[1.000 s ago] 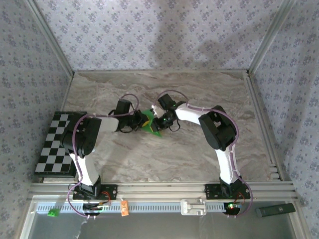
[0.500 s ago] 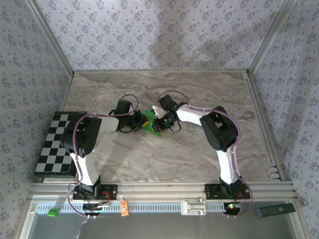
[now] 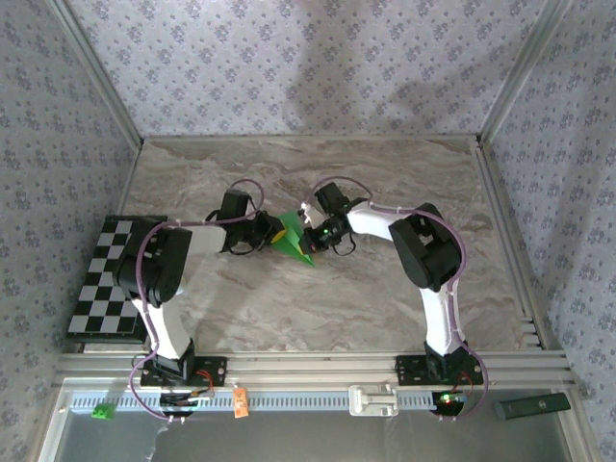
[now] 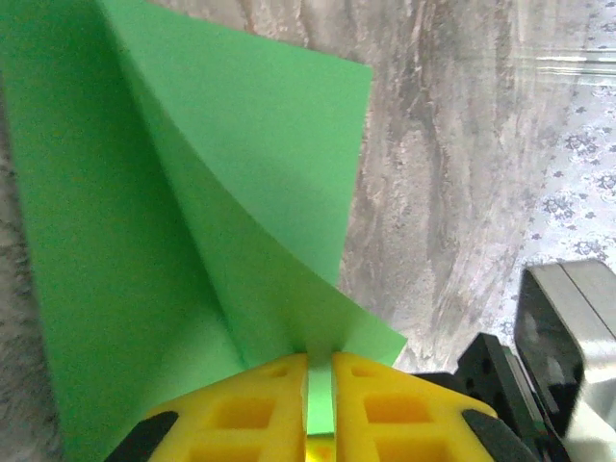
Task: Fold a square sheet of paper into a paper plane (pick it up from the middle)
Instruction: Fourth fold the wing at the center of the table.
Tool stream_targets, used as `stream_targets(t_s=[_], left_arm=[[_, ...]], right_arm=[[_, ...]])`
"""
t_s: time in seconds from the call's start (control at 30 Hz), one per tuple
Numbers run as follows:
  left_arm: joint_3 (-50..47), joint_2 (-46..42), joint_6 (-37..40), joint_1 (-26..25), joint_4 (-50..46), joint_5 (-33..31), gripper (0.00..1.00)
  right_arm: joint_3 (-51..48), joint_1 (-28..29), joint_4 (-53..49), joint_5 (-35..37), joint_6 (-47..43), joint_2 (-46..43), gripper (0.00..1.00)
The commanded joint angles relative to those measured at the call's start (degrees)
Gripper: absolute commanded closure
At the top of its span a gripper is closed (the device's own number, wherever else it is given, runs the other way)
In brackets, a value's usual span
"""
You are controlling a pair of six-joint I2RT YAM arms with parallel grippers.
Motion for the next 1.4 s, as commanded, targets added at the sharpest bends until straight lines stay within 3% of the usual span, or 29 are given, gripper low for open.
stream_targets(t_s=[0.0, 0.33, 1.13, 1.37], left_arm=[[-1.5, -3.4, 1.6, 0.2, 1.3, -0.4, 0.84], [-0.5, -1.2, 2.7, -2.0, 4.1, 1.9, 0.85], [5.6, 4.7, 3.5, -3.5, 0.2, 2.9, 0.86], [6.5, 5.3, 3.6, -3.4, -1.2, 2.0, 0.87]], right_arm=[[-0.9, -0.9, 0.5, -5.1, 2.6, 0.8, 0.96], [-2.9, -2.8, 4.8, -8.4, 7.0, 1.1, 0.96], [-3.4, -3.3, 3.7, -6.5, 6.7, 1.9, 0.86], [-3.5, -3.5, 3.4, -6.1, 7.0, 2.0, 0.91]])
